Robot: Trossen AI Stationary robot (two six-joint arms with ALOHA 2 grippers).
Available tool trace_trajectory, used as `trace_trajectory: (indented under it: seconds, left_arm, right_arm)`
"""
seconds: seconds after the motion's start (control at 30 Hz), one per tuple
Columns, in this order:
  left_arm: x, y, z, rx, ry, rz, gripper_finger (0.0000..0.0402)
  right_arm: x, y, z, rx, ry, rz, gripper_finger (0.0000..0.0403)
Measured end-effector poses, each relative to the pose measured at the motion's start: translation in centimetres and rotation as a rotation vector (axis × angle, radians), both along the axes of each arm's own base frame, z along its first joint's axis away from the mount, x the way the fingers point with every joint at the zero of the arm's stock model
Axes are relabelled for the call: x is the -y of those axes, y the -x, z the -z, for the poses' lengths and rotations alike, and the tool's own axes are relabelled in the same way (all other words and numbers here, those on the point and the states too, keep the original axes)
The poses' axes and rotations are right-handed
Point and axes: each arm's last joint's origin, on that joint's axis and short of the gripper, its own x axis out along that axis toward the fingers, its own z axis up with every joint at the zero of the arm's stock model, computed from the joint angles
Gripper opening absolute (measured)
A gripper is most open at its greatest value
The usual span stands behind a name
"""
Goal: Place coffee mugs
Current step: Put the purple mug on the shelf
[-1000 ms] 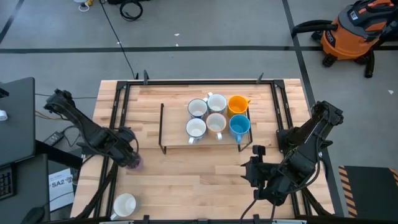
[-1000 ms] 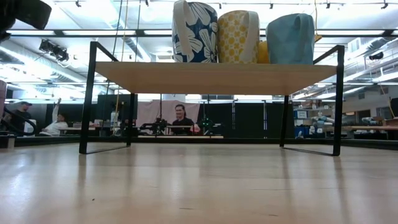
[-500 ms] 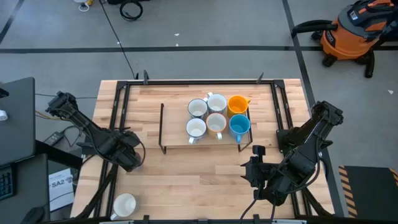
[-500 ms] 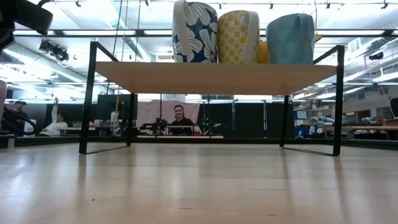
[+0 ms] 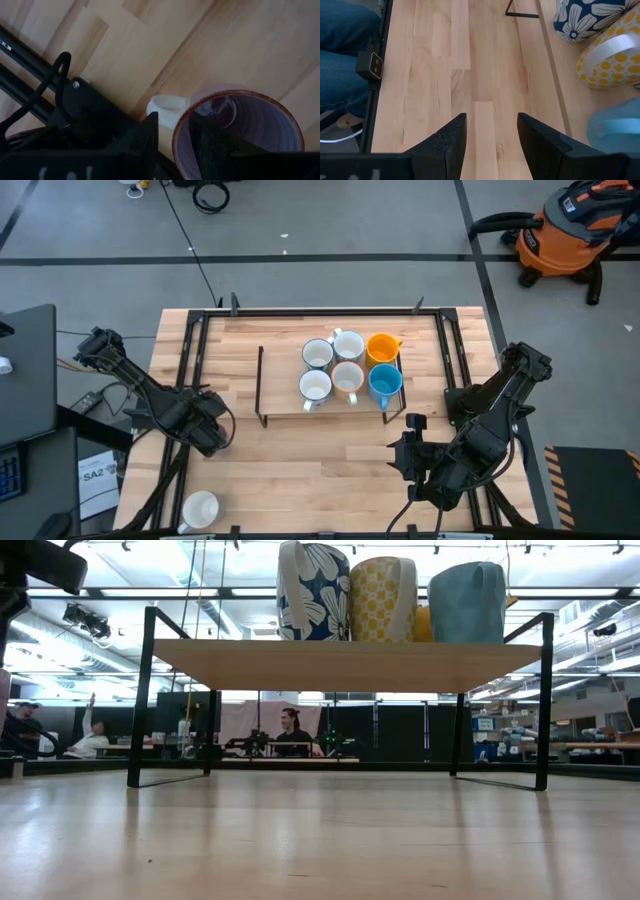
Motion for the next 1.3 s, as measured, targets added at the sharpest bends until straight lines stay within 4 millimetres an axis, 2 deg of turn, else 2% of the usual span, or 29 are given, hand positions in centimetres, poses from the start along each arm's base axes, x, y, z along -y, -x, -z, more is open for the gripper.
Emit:
trace_trajectory:
  seconds: [0.83,1.3]
  left_arm:
    - [0.9,-1.6,1.6,-0.068,-0.034,0.110,0.0117]
    - [1.3,-2.2,1.7,-0.026,0.001,0.161,0.0117]
  right_arm:
    - [0.0,0.0,0.0,0.003,-0.003,0.000,0.0181]
    - [-0.1,-0.1,0.0,0.006,-0.007,0.000,0.0181]
